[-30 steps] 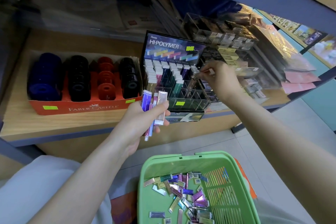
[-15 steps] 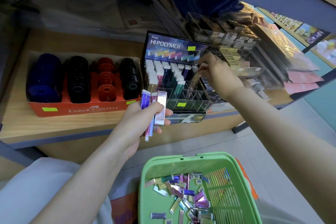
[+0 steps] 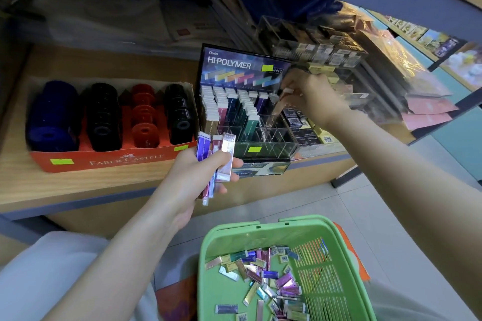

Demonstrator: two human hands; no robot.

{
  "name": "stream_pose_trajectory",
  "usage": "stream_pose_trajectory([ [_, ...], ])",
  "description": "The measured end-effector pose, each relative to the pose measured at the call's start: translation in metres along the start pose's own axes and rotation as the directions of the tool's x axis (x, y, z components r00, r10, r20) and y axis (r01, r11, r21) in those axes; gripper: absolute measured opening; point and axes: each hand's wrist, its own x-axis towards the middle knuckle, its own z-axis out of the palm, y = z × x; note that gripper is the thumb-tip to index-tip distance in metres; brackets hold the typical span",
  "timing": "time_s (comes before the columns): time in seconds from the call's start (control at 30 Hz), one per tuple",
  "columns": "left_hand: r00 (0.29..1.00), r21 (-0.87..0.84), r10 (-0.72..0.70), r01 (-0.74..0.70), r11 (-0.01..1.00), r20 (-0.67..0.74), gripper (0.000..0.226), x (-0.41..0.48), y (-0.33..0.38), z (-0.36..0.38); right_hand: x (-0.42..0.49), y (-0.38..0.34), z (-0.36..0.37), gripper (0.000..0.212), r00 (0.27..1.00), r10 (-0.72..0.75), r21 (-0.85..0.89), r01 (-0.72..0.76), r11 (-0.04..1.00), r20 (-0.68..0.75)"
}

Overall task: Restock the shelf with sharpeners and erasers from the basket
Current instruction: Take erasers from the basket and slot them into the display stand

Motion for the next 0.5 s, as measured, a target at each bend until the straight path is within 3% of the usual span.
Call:
stream_pose_trajectory([
  [0.17,1.000,-0.007,0.002,-0.002,1.000,0.006,0.010,0.000,0.000,0.000,-0.006,0.005,0.000,0.012,0.999,0.045,0.131,-0.043,0.990,-0.013],
  [0.5,0.999,0.017,0.014,-0.014,1.000,0.029,0.010,0.001,-0.001,0.000,-0.012,0.000,0.016,0.011,0.998,-0.052,-0.036,0.053,0.998,0.041],
])
